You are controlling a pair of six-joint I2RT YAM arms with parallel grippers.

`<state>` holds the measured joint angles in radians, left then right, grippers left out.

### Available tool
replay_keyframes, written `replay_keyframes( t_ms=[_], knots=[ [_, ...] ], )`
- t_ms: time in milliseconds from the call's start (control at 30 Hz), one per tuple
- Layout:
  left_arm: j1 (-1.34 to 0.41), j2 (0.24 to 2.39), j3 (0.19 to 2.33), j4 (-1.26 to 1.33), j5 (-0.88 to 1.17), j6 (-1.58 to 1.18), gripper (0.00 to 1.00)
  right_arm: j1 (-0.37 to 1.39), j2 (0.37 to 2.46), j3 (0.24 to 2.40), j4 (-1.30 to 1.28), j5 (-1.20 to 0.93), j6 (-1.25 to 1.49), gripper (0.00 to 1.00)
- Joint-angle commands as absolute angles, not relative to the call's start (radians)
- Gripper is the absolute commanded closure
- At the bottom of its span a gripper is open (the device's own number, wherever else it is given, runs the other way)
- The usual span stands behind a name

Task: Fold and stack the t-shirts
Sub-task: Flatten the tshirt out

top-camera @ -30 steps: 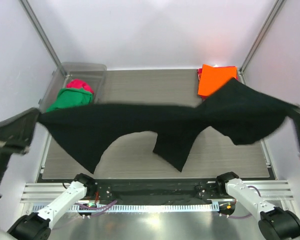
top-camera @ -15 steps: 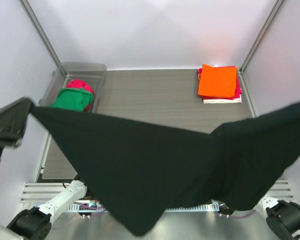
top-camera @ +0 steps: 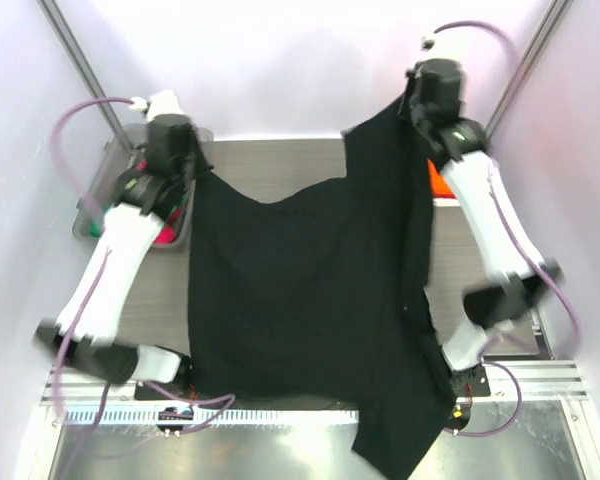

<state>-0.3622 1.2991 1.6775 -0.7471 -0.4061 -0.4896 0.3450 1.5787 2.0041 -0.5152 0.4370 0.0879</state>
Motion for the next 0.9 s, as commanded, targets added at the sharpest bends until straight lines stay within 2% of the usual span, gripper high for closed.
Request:
replay_keyframes(
  t_ms=[0,33,67,100,133,167,200,233,267,300,400,533,633,733,867],
  knots=[
    [-0.261,1.458,1.605,-0.621,-0.378,-0.483,1.0,0.195,1.757,1.953,-0.379,0.329,0.199,0.99],
    [-0.243,1.573,1.615,-0.62,-0.37,-0.491,1.0,0.178,1.825,2.009,-0.383,0.269,0.216,0.98],
    [-0.206,1.642,1.638,-0.644,-0.341,-0.497,0.95,0.166,1.964,2.052,-0.402,0.243,0.228,0.83],
    [-0.19,1.702,1.669,-0.667,-0.271,-0.497,0.9,0.154,2.02,2.103,-0.457,0.217,0.242,0.6],
    [-0.183,1.803,1.74,-0.727,-0.272,-0.497,0.79,0.152,2.076,2.2,-0.487,0.201,0.245,0.17],
    [-0.181,1.833,1.762,-0.739,-0.29,-0.497,0.64,0.152,2.135,2.236,-0.514,0.193,0.247,0.1],
    [-0.183,1.856,1.781,-0.748,-0.299,-0.497,0.46,0.15,2.149,2.267,-0.55,0.189,0.247,0.07],
    [-0.183,1.867,1.779,-0.755,-0.302,-0.502,0.34,0.153,2.142,2.249,-0.552,0.183,0.252,0.05],
    [-0.183,1.868,1.773,-0.756,-0.302,-0.506,0.24,0.153,2.128,2.22,-0.554,0.184,0.253,0.05],
    [-0.183,1.861,1.752,-0.756,-0.304,-0.514,0.22,0.152,2.068,2.136,-0.546,0.187,0.255,0.05],
    [-0.195,1.79,1.668,-0.758,-0.316,-0.548,0.21,0.153,1.915,1.982,-0.531,0.157,0.279,0.04],
    [-0.251,1.691,1.511,-0.688,-0.316,-0.578,0.22,0.164,1.714,1.61,-0.5,0.055,0.359,0.04],
    [-0.3,1.678,1.399,-0.588,-0.253,-0.609,0.22,0.208,1.631,1.412,-0.468,0.014,0.419,0.05],
    [-0.333,1.753,1.37,-0.56,-0.201,-0.65,0.25,0.251,1.638,1.312,-0.439,-0.04,0.448,0.06],
    [-0.341,1.865,1.371,-0.537,-0.167,-0.687,0.27,0.259,1.741,1.305,-0.452,-0.023,0.454,0.06]
  ],
)
